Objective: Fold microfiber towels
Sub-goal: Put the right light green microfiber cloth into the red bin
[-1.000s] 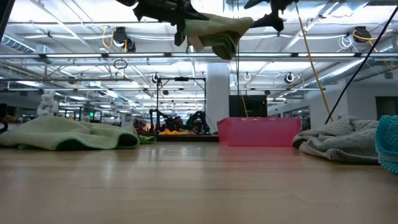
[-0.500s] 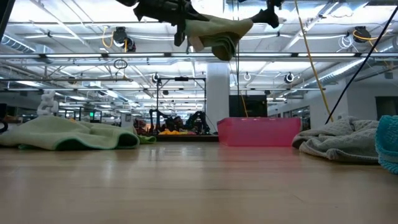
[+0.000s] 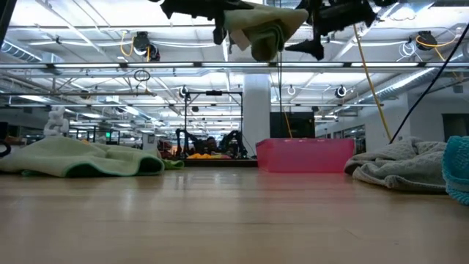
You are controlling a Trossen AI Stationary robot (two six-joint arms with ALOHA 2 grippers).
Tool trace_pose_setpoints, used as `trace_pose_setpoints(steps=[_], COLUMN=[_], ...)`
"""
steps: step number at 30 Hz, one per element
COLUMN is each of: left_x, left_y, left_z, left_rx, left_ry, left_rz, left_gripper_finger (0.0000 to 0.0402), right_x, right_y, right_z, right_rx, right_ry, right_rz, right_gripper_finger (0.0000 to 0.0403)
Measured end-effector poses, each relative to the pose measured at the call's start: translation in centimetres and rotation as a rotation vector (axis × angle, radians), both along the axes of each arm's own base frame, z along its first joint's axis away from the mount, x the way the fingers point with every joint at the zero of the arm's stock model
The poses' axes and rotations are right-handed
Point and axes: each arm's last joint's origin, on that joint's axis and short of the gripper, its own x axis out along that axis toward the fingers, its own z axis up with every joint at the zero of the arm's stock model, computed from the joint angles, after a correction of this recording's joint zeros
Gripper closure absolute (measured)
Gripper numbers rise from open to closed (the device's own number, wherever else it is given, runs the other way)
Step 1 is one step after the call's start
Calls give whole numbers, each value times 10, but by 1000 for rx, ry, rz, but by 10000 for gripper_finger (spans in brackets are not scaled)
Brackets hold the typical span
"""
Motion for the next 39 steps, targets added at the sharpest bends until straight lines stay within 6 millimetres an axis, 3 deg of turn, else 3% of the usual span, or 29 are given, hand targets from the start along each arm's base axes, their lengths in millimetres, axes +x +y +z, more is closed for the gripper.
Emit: trace_pose_setpoints(steps=[6, 10, 14, 23, 31, 39], left_x=[2, 4, 4, 3, -13, -22], left_y=[-5, -10, -15, -20, -27, -25], left_z=[0, 1, 2, 11, 35, 59], left_rx=[-5, 10, -4, 3, 31, 19], left_ry=[-2, -22, -43, -103, -194, -320], left_rz=[-13, -105, -201, -263, -337, -360], left_gripper_finger=[385, 379, 387, 380, 384, 384], right_x=[-1, -10, -13, 2, 12, 29], right_y=[-5, 0, 7, 24, 21, 44], right_z=[-33, -46, -49, -48, -63, -50], right_rx=[143, 188, 179, 97, 221, 245], right_ry=[-234, -383, -505, -498, -416, -606], right_rz=[166, 179, 133, 219, 200, 310], right_gripper_finger=[31, 35, 38, 39, 39, 39])
